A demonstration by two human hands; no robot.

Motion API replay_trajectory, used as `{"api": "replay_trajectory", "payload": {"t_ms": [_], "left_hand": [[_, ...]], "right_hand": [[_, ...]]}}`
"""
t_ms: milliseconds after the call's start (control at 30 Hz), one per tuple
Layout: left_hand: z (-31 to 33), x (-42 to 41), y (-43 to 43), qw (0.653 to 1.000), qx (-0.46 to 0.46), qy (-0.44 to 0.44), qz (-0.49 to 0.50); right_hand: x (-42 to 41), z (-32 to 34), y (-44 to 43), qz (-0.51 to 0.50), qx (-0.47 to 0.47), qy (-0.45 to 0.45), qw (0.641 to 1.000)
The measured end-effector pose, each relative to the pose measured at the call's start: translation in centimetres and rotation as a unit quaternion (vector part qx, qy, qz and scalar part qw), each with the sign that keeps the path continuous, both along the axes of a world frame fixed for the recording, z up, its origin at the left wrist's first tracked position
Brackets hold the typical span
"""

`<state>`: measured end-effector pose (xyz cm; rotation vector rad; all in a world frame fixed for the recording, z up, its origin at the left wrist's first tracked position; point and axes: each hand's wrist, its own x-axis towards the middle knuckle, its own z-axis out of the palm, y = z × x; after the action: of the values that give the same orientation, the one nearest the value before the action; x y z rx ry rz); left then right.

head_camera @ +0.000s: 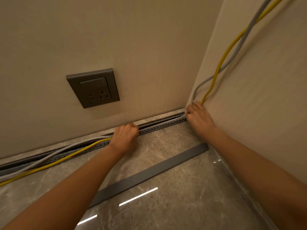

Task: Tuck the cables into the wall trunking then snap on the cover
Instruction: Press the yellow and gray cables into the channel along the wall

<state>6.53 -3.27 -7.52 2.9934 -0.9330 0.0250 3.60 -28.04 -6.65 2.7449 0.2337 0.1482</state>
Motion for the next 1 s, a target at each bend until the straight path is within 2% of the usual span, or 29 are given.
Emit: {"api": "replay_trajectory", "payload": {"t_ms": [167,233,433,500,600,700,1000], "left_hand": [[0.1,0.8,0.1,0.999,0.013,0.017,0.037],[-0.2,0.8,0.2,0.999,0.026,0.015,0.029],[-0.2,0.8,0.3,0.999,0.032,-0.007,-0.015],[-0.1,0.8,0.4,0.999,0.047,-0.004,-0.021],[0.0,0.9,1.0,0.997,0.060,0.000,-0.038],[0.3,0.9,1.7,0.998,0.034,0.003,-0.043],[0.1,0.7,1.7,1.000,0.021,0.003,-0.013]], "right_hand": [[1.0,0.7,0.0,0.032,-0.005,-0.033,0.999],[0.7,0.3,0.0,0.030,0.028,-0.019,0.999],[-0.1,-0.6,0.6,-0.084,0.069,0.063,0.992],[-0.7,-1.0,0.7,-0.091,0.093,0.050,0.990],[-1.5,-0.3,0.4,-0.105,0.135,0.079,0.982],[-1.5,0.1,0.5,-0.125,0.163,0.096,0.974],[-1.1,-0.1,1.3,-0.129,0.176,0.122,0.968]]}}
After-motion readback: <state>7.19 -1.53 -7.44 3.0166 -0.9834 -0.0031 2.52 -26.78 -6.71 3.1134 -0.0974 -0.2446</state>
